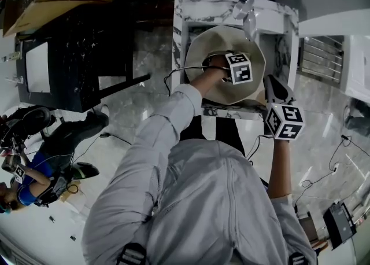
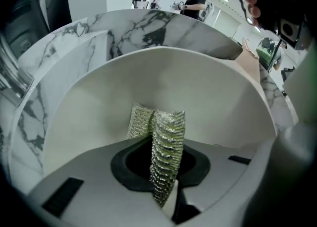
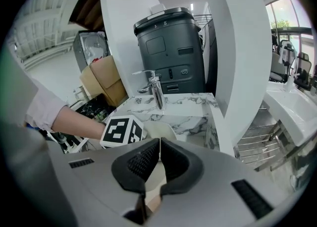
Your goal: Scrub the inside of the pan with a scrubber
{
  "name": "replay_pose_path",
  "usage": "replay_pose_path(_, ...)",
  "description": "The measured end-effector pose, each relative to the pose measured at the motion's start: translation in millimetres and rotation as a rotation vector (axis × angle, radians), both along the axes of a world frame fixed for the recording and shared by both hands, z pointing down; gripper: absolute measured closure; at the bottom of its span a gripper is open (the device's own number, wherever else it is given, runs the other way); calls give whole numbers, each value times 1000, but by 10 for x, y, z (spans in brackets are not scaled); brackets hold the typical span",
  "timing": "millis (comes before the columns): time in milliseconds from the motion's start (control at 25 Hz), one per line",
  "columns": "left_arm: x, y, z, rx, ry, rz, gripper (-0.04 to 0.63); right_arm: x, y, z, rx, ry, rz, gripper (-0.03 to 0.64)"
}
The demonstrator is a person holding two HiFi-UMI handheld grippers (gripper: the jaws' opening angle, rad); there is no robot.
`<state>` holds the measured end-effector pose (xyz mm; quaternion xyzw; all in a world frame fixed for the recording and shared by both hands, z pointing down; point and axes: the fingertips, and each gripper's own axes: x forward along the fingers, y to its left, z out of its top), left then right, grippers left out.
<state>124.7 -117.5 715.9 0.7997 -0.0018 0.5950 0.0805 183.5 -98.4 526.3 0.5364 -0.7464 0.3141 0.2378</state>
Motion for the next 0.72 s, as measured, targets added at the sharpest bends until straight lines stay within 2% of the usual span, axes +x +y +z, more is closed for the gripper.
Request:
replay_pose_path(160,36,338,-71,-98,21,79,529,-18,20,-14,1,1,1,580)
replay_pose_path(360,-81,714,-132,-219,-12,203,529,-57,24,-62,6,0,1,580)
replay_pose_path(720,-610,1091,-108,-363,-192,398,529,-121,47,-45,6,-4,-6,580)
